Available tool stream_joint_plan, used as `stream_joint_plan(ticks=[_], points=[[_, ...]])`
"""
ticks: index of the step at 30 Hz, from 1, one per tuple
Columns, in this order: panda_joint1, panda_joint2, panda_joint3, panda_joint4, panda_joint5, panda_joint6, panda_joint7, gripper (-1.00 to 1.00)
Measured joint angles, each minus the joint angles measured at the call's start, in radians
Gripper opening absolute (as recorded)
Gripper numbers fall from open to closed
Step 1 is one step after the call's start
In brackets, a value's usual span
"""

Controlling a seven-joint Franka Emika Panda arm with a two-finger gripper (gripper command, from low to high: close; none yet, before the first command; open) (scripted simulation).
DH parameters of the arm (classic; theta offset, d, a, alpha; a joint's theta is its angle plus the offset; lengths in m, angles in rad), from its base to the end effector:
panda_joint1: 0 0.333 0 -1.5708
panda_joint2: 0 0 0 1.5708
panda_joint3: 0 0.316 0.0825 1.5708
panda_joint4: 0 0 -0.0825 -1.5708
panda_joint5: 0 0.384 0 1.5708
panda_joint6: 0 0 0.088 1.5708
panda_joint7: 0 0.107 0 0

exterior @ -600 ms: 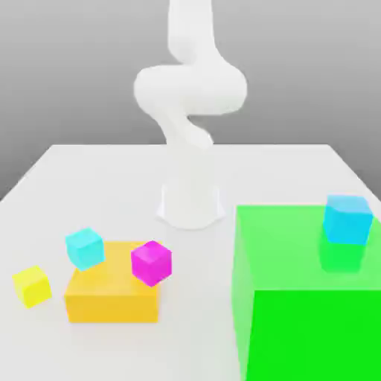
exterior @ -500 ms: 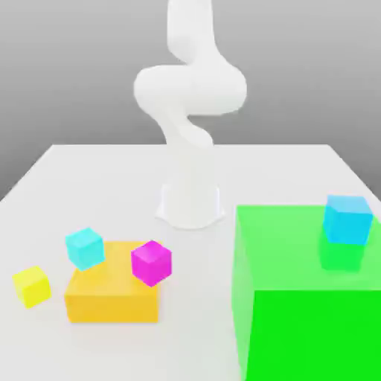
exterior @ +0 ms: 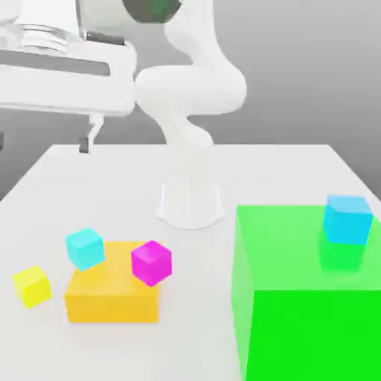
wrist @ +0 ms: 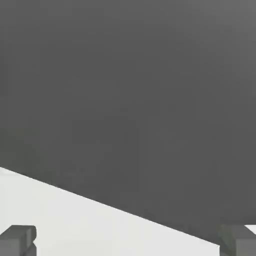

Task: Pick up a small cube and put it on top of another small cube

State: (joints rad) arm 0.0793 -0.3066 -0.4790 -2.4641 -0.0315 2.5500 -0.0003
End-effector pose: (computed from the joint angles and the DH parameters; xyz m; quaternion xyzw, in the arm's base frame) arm 0.4355 -0.1889 0.4337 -0.9642 0.1867 -0.1869 0.0227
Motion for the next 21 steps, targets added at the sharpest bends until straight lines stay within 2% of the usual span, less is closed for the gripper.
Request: stream_joint_plan(ticks=[6,12,17,21], points=[[0.011,0.157,-0.135,-0.048,0.075,0.073,-0.292,0.0],[-0.046,0.334,-0.2,-0.093,0.221,0.138,-0.636,0.0],[-0.148,0.48,-0.167,-0.128,0.336,0.188,-0.918,0.0],[-0.277,0.617,-0.028,-0.106,0.501,0.265,-1.088,0.0]])
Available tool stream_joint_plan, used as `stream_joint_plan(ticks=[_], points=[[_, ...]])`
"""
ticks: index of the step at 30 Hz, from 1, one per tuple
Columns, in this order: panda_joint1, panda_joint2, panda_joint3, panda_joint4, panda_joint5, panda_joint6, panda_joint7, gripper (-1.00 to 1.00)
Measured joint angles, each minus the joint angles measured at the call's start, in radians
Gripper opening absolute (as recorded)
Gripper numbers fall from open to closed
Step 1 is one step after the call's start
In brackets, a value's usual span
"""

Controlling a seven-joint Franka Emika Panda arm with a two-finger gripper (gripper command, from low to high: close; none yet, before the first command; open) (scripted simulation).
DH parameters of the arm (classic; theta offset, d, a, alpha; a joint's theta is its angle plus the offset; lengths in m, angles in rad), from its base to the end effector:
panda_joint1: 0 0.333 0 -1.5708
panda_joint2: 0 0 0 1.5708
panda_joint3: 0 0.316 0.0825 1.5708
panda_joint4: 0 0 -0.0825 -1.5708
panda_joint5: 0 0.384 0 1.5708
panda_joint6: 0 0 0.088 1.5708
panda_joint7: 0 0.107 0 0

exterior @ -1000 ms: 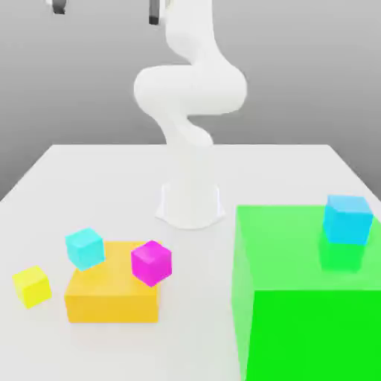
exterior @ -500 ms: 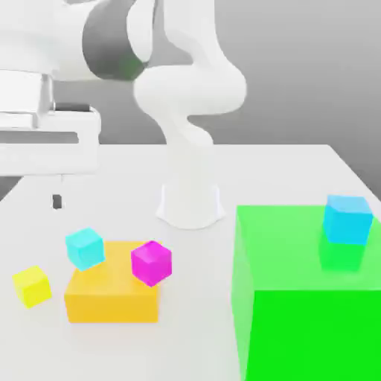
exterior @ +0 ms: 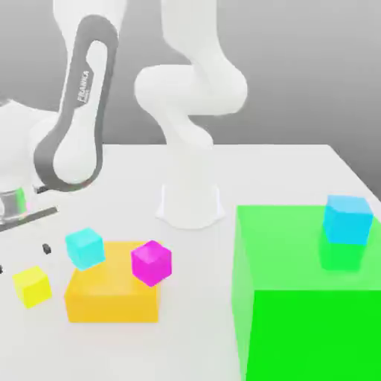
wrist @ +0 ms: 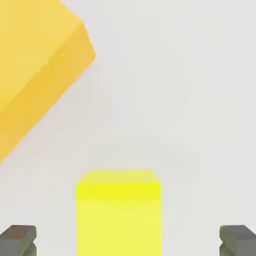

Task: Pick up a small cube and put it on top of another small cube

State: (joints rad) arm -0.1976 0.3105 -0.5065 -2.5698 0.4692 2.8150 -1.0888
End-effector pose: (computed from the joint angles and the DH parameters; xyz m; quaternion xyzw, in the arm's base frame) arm 0.3084 -0.3123 0.1663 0.9998 -0.0209 0.0009 0.0027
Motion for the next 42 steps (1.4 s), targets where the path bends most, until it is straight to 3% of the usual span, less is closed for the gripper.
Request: stream_joint_plan(ticks=[2,3,10,15,18,25,33,38,42], points=[[-0.077,0.069,0.094,0.021,0.086,0.047,-0.068,0.0],[-0.104,0.092,0.127,0.028,0.115,0.063,-0.09,-1.0],[-0.104,0.093,0.127,0.028,0.116,0.061,-0.092,-1.0],[0.028,-0.068,-0.051,-0.021,-0.107,-0.038,0.076,-1.0],[0.095,-0.151,-0.085,-0.02,-0.233,-0.118,0.197,-1.0],[0.204,-0.415,-0.005,-0.075,-0.494,-0.309,0.454,-1.0],[0.25,-0.672,0.17,-0.145,-0.608,-0.516,0.61,-1.0],[0.24,-0.808,0.208,-0.295,-0.666,-0.452,0.605,-1.0],[0.248,-0.716,0.194,-0.346,-0.672,-0.301,0.595,-1.0]])
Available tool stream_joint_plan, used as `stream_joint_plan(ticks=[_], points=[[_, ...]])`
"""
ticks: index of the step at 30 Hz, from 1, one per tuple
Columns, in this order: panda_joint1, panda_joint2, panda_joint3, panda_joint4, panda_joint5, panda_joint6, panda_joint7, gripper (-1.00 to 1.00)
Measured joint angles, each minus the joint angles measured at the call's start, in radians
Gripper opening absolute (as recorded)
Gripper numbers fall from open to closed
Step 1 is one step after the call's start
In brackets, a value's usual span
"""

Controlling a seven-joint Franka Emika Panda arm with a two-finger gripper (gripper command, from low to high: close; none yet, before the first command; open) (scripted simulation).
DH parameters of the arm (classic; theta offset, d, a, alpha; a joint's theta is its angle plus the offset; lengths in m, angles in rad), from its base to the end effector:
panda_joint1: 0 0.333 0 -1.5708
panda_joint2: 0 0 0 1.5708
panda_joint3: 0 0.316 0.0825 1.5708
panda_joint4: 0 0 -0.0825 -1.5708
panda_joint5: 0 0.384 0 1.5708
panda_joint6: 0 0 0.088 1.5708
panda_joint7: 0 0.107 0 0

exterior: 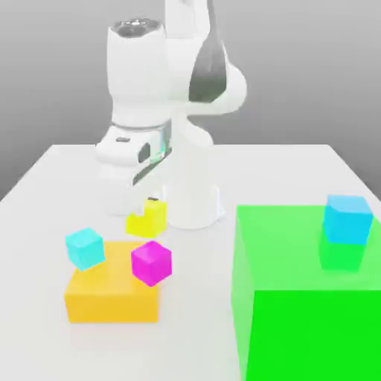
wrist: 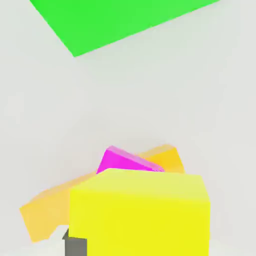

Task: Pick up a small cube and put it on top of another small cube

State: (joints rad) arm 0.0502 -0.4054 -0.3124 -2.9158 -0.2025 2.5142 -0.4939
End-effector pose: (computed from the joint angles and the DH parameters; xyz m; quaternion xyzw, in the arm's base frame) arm 0.3243 -0.0707 0.2825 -0.9779 -0.2088 0.0011 0.0023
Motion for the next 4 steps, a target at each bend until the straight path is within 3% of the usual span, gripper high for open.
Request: stream_joint_plan(ticks=[2,3,4], points=[[0.004,0.067,-0.01,-0.016,0.001,0.083,-0.004,-1.0],[0.005,0.088,-0.013,-0.021,0.001,0.11,-0.005,1.0],[0.005,0.088,-0.013,-0.021,0.001,0.11,-0.005,1.0]])
